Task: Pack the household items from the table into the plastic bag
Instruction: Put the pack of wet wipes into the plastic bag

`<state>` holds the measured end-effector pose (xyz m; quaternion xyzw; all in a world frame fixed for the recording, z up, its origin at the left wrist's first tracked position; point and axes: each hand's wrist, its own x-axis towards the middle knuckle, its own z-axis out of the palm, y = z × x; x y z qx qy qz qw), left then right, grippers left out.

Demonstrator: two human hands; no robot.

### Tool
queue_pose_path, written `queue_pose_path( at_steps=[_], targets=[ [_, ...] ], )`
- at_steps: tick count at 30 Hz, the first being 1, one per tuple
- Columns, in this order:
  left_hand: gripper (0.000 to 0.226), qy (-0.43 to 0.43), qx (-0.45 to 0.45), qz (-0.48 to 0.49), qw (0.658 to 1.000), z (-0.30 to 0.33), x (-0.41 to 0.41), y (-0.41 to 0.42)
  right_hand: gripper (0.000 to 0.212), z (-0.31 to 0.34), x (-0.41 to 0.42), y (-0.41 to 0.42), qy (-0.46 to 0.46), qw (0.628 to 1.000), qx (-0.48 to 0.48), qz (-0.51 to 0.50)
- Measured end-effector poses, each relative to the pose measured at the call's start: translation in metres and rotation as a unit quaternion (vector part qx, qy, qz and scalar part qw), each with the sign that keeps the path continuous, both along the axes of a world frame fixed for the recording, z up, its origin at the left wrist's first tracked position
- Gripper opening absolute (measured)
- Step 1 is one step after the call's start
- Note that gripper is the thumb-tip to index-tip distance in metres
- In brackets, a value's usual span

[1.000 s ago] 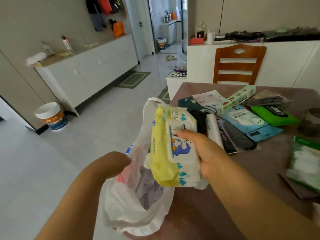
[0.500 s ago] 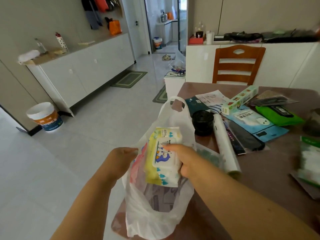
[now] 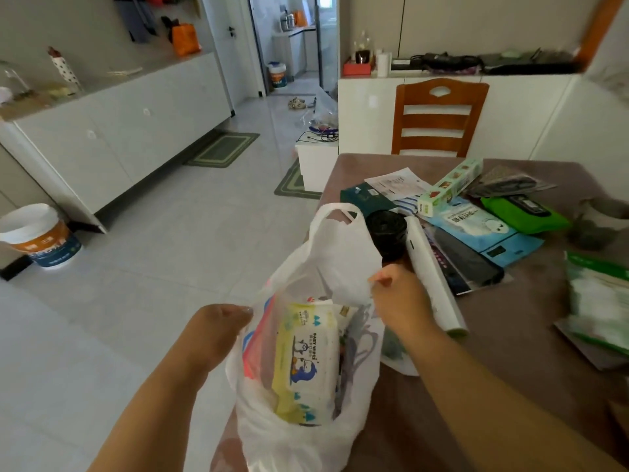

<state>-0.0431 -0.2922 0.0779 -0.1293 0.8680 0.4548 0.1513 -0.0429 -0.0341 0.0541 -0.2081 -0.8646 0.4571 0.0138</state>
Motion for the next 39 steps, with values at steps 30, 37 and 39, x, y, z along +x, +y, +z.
queue_pose_path(
  at_steps=[30,37,39],
  targets=[
    [0.044,-0.110,-0.067,-0.183,0.975,0.040,-0.010,0.089,0.033,-0.024,-0.056,0.077,-0.170,0.956,0.224,0.088],
    [0.072,-0.016,-0.061,-0.097,0.993,0.029,-0.019,0.076,0.014,0.104,0.048,0.113,-0.043,0.996,-0.070,0.032],
    [0.074,0.002,-0.045,-0.085,0.995,0.028,-0.024,0.073,0.011,0.097,0.056,0.096,-0.048,0.981,-0.183,0.046]
  ],
)
